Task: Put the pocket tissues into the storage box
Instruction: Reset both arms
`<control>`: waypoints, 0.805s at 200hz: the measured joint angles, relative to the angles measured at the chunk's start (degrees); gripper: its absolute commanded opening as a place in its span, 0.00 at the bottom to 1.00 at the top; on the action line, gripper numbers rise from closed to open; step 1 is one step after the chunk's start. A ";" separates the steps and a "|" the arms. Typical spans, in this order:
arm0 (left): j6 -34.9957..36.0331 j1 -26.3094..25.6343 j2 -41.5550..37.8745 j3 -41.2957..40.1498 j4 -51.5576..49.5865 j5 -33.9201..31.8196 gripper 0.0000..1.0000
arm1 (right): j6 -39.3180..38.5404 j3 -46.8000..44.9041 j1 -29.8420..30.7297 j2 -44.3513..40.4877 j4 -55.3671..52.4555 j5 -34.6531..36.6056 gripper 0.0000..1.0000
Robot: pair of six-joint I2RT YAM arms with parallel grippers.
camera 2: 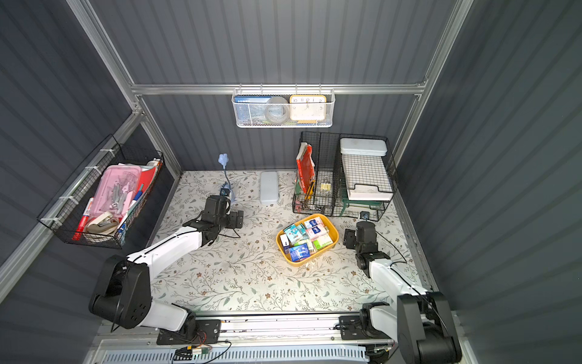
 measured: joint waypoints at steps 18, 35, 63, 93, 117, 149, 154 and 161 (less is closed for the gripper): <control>1.27 3.17 0.52 -3.82 6.60 -0.07 0.99 | -1.55 -0.04 0.00 5.49 9.18 0.00 0.81; 2.91 5.33 1.66 -7.72 14.34 -1.03 0.99 | -1.88 0.83 0.00 10.75 16.13 0.44 0.99; 5.09 7.15 7.91 -9.49 24.02 -1.84 0.99 | -1.92 0.63 -0.72 16.52 26.27 0.79 0.99; 5.14 10.56 12.39 -12.20 31.98 -0.46 0.99 | -1.92 -0.98 -1.70 19.02 33.92 0.07 0.99; 4.94 12.55 12.28 -19.34 44.78 0.96 0.99 | -1.88 -0.98 -1.75 18.78 34.07 -0.46 0.99; 3.89 12.72 12.92 -24.59 52.37 0.26 0.99 | -1.88 -0.98 -1.79 18.43 34.69 -0.52 0.99; 3.87 12.74 12.92 -24.26 52.63 0.57 0.99 | -1.90 -0.98 -1.79 18.45 35.04 -0.52 0.99; 3.89 12.74 12.92 -23.91 53.94 0.98 0.99 | -1.90 -1.01 -1.79 18.45 35.54 -0.55 0.99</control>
